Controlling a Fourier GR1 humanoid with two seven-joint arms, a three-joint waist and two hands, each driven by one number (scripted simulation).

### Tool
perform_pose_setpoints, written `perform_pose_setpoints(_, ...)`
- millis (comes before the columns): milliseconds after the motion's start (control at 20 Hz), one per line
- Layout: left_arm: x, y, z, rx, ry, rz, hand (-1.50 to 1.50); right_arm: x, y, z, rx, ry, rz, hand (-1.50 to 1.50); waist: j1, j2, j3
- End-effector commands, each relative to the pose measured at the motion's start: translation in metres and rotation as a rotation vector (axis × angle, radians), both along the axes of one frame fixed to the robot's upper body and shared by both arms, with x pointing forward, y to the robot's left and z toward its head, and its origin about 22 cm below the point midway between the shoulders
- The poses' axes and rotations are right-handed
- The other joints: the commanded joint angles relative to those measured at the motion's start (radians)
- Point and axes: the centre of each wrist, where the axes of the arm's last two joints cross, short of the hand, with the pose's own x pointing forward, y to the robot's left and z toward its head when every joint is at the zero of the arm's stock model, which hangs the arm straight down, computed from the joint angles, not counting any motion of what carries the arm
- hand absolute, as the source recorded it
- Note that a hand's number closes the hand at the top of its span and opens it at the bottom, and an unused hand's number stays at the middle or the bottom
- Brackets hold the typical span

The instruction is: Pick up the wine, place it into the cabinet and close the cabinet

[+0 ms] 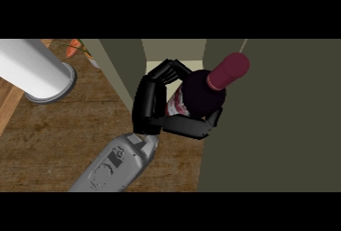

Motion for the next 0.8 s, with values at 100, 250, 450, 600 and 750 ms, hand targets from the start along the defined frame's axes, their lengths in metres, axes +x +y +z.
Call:
perform_pose_setpoints(100, 0.008, -0.003, -0.009, -0.064, 0.048, 0.012, 1.5, -0.003, -0.004, 0.009, 0.028, -0.032, 0.033, -1.5, 0.006, 0.001, 0.0)
perform_pose_setpoints(250, 0.007, 0.012, -0.02, -0.076, 0.04, 0.04, 1.5, -0.035, -0.003, 0.012, 0.023, -0.056, 0.041, -1.5, 0.005, -0.001, 0.0)
perform_pose_setpoints(450, 0.014, 0.008, -0.039, -0.021, 0.04, 0.05, 1.5, -0.041, -0.007, 0.014, 0.022, -0.048, 0.044, -1.5, 0.001, -0.001, 0.0)
perform_pose_setpoints(600, 0.002, 0.002, -0.065, 0.053, 0.017, 0.058, 1.5, -0.028, -0.005, 0.006, 0.035, -0.051, 0.031, -1.5, 0.003, -0.001, 0.0)
perform_pose_setpoints(750, 0.021, 0.021, -0.063, 0.069, 0.026, 0.077, 1.5, -0.012, 0.005, 0.013, 0.047, -0.049, 0.042, -1.5, 0.011, 0.0, 0.0)
